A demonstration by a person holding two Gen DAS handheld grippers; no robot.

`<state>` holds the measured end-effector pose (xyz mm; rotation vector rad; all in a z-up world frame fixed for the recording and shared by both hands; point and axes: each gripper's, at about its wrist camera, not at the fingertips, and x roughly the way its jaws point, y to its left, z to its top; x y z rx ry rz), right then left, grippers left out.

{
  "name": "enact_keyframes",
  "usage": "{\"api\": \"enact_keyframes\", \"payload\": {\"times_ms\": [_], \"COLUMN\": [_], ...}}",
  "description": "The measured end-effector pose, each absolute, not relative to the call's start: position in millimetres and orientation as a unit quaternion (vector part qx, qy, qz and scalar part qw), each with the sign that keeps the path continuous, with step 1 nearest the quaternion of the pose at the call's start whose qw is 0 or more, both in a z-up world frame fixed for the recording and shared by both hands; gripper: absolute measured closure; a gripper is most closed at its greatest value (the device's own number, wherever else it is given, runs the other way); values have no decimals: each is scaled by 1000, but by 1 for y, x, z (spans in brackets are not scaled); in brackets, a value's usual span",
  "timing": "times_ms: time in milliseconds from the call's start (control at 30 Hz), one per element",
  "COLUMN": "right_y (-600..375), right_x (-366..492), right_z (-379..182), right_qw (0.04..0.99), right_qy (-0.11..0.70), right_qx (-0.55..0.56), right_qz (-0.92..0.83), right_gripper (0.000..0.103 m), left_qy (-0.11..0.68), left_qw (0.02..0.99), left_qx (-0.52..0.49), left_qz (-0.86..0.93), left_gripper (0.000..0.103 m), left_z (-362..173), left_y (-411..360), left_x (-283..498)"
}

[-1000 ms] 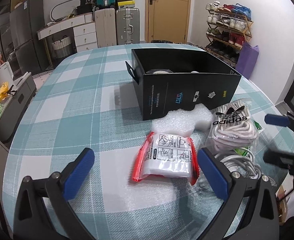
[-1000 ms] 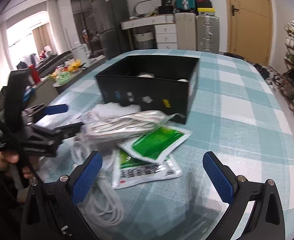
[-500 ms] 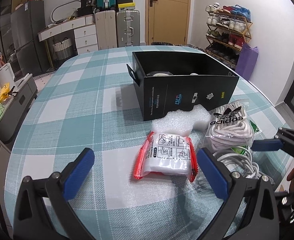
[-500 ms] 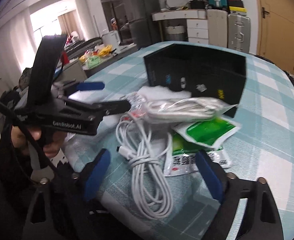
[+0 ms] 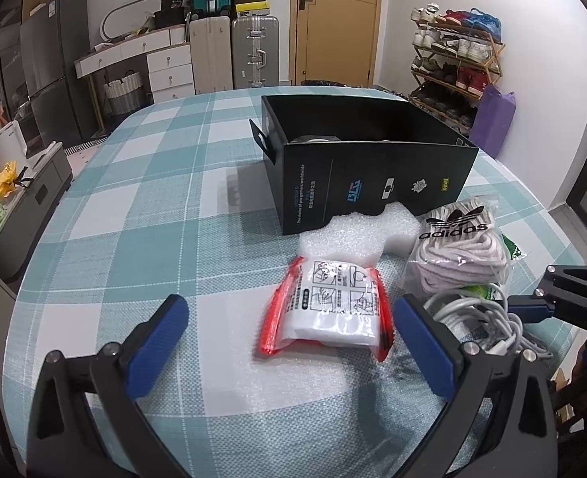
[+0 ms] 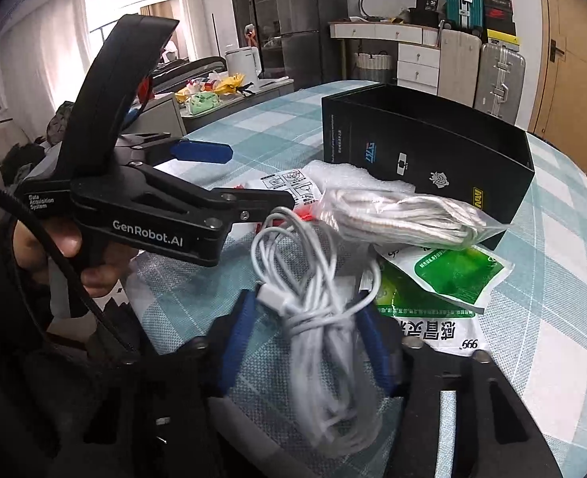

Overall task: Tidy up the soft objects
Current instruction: 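Grasp the coiled white cable with the right tool, then grasp the red-edged white packet with the left tool while the right tool holds the cable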

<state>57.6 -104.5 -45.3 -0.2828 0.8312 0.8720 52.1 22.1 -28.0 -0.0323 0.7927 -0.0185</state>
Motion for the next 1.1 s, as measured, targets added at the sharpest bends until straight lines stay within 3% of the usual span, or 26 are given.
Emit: {"api": "enact_keyframes", "payload": {"times_ms": [533,567,600,1100], "right_y": [-132,-132,-134,-166], "right_x": [40,39,38,20], "right_z": [-24,-22,-20,9], "right_qw": [820,821,821,835], "right_qy": [354,350,350,318], "right_qx": [-105,-105,-106,-92], "right_qz": [438,438,440,438], "right_gripper": [59,60,71,71], "left_qy": [383,382,382,382], "left_qw": [923,924,924,923], "left_qx": [-32,-31,-31,-45], "left_qz": [-1,0,0,-6], "left_gripper": [0,0,0,0], "left_z": [-26,-26,-26,-25], "left_y": [29,29,29,33], "left_x": [53,53,53,53]}}
